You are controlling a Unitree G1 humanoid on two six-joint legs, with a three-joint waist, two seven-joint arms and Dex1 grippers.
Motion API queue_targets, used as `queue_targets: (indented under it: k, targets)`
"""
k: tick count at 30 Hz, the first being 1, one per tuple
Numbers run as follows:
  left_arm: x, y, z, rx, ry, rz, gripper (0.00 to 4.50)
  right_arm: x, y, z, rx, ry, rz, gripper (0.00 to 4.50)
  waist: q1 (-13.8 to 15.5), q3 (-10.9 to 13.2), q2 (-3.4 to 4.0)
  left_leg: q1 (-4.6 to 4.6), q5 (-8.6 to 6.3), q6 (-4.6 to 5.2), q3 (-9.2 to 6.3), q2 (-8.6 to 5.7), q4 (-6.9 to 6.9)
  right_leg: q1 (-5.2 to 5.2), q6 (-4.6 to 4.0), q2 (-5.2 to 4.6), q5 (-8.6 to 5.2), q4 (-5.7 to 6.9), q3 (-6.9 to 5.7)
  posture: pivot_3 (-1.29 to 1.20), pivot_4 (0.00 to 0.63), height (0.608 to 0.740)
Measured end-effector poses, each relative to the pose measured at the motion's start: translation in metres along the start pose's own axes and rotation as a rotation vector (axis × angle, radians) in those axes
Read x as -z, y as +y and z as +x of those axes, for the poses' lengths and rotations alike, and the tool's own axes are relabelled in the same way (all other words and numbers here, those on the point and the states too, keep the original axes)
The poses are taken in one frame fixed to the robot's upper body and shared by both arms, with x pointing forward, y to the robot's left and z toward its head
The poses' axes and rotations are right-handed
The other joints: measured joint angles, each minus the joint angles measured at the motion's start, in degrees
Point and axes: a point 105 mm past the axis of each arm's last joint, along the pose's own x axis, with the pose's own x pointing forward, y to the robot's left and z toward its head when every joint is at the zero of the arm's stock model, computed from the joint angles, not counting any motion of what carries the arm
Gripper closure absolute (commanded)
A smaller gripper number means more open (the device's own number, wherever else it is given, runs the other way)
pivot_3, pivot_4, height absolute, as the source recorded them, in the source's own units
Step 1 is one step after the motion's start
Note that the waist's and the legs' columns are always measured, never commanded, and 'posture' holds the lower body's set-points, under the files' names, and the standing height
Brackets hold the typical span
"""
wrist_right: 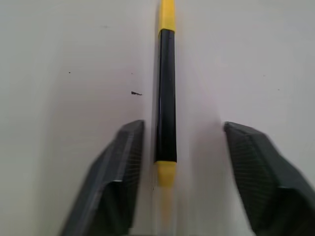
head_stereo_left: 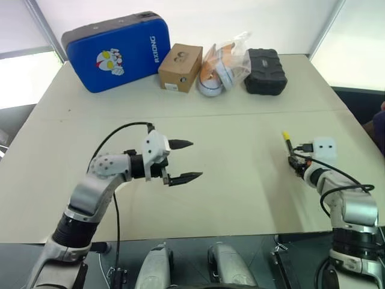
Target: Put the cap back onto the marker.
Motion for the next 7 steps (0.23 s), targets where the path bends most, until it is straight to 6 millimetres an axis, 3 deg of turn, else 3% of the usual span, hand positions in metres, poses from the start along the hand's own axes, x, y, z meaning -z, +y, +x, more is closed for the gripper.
queue_targets:
  k: [3,7]
  targets:
    - [0.000,-0.002,0.002,0.005,-0.010,-0.008,0.00,-0.006,0.001,-0.006,-0.015,-0.022,-0.022,0.62,-0.01,0.00,0.01,-0.01,0.00,0.00,0.00,0.00,-0.01,-0.01,0.00,0.00,0.00,0.00,0.00,0.00,0.150,0.740]
    - [0.002,-0.005,0.003,0.025,-0.013,-0.011,0.00,-0.039,-0.004,-0.035,0.000,-0.122,-0.128,0.62,0.05,0.01,0.02,-0.06,0.00,0.00,-0.01,0.00,-0.02,-0.06,0.01,0.00,-0.01,0.00,0.00,0.00,0.150,0.740]
